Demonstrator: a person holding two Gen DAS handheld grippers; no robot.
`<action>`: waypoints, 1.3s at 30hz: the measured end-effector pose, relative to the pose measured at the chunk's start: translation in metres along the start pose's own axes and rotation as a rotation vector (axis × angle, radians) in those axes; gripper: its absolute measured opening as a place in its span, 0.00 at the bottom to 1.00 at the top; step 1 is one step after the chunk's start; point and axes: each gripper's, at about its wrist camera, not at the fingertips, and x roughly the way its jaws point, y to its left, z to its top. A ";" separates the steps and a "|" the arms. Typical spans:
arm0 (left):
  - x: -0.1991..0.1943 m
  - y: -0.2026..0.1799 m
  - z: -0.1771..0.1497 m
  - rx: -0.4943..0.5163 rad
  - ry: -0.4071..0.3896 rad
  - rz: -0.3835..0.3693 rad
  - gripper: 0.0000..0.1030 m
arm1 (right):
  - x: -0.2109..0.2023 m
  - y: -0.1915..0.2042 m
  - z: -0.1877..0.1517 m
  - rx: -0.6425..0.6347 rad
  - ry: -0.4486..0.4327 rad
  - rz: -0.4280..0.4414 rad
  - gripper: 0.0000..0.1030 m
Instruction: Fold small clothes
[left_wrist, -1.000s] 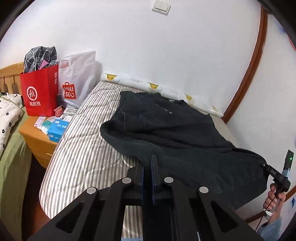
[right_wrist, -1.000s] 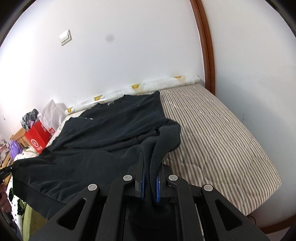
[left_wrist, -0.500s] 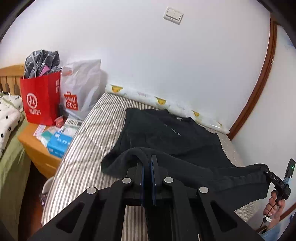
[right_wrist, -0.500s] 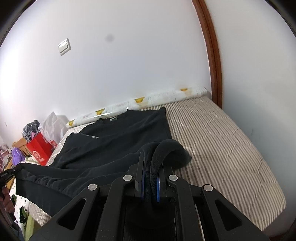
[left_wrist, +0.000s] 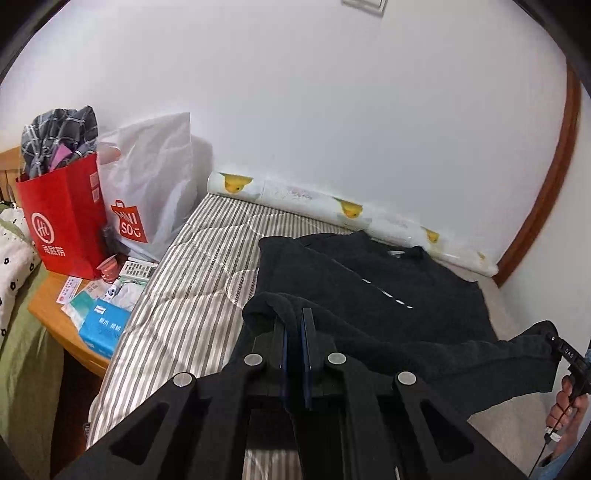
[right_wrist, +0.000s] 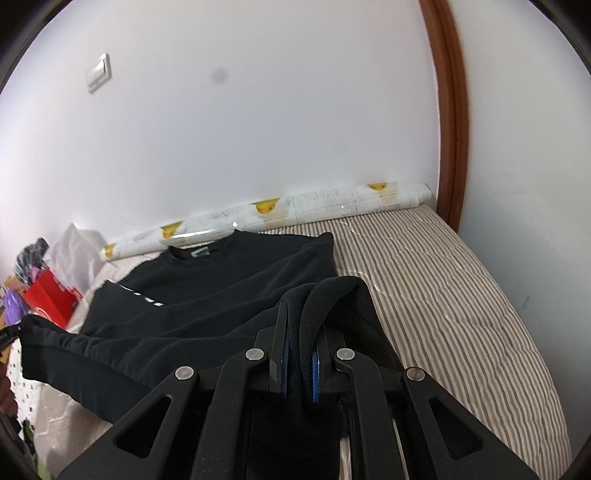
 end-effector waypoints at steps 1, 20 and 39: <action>0.006 0.000 0.001 0.001 0.007 0.004 0.06 | 0.009 0.001 0.001 -0.004 0.009 -0.003 0.08; 0.105 0.014 -0.002 0.007 0.145 0.061 0.06 | 0.130 0.000 -0.012 -0.050 0.179 -0.101 0.08; 0.048 0.017 -0.020 0.049 0.154 0.063 0.44 | 0.015 -0.012 -0.039 -0.090 0.126 -0.146 0.52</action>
